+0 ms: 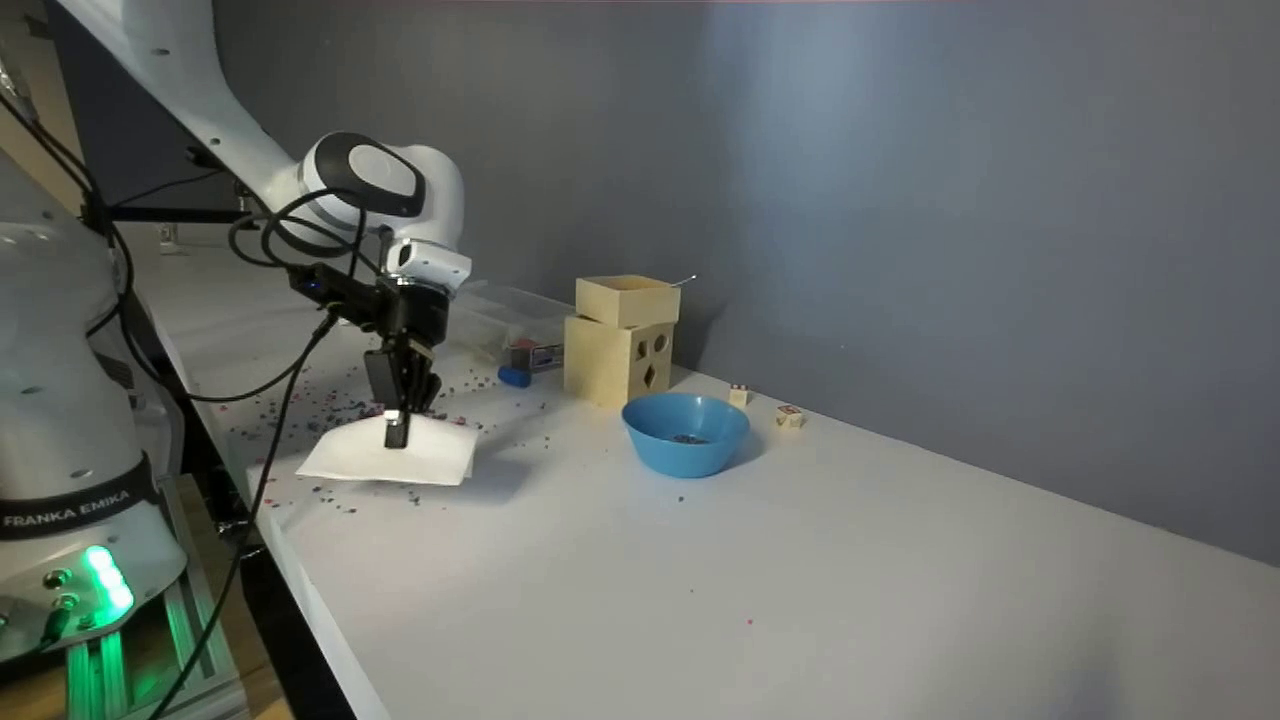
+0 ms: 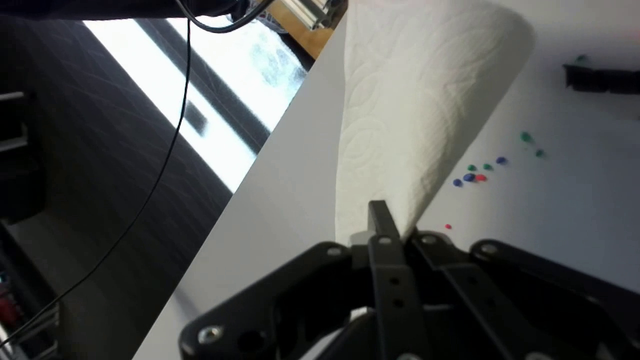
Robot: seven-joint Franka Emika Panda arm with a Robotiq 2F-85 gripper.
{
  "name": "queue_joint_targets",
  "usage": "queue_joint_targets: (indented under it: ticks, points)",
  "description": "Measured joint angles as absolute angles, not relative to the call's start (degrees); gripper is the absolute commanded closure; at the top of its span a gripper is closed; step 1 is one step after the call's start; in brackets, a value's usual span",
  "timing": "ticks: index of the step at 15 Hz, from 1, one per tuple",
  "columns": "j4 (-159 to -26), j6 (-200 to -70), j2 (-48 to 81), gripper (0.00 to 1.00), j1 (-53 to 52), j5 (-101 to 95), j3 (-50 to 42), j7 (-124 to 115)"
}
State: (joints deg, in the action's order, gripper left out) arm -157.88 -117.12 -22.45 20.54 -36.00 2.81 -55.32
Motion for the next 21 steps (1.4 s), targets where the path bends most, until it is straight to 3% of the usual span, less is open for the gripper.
queue_joint_targets:
  ticks: [14,21]
  points:
    - [-154.9,-119.9,-7.3,1.0,12.6,-42.3,-0.5,-60.4]
    - [-154.7,-124.5,-6.2,1.0,10.2,-41.1,-2.2,-60.3]
